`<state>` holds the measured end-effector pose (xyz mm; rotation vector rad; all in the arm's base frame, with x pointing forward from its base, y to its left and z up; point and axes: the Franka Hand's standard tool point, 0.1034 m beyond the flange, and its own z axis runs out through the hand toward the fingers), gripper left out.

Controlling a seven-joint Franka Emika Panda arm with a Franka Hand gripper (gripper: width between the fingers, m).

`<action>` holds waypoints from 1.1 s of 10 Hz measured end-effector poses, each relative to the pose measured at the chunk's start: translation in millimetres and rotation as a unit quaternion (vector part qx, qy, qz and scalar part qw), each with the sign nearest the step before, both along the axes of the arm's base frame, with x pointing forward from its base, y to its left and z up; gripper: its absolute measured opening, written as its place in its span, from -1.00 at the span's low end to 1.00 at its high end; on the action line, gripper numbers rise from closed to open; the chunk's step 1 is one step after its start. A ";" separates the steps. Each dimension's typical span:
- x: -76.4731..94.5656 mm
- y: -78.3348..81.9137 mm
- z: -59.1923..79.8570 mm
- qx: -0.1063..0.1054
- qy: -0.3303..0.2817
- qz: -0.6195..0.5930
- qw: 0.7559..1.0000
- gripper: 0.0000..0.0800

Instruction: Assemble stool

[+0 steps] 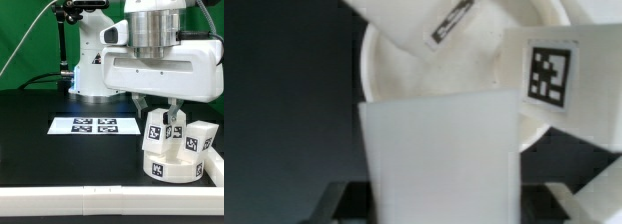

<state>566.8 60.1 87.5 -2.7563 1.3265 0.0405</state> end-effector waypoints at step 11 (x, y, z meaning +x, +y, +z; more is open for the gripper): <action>2.1 5.9 -1.5 0.042 0.026 -0.495 0.867 -0.15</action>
Offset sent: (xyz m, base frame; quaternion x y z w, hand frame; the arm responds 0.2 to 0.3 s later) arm -0.0124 -0.0057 -0.0023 0.0227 -0.0155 0.3157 0.9485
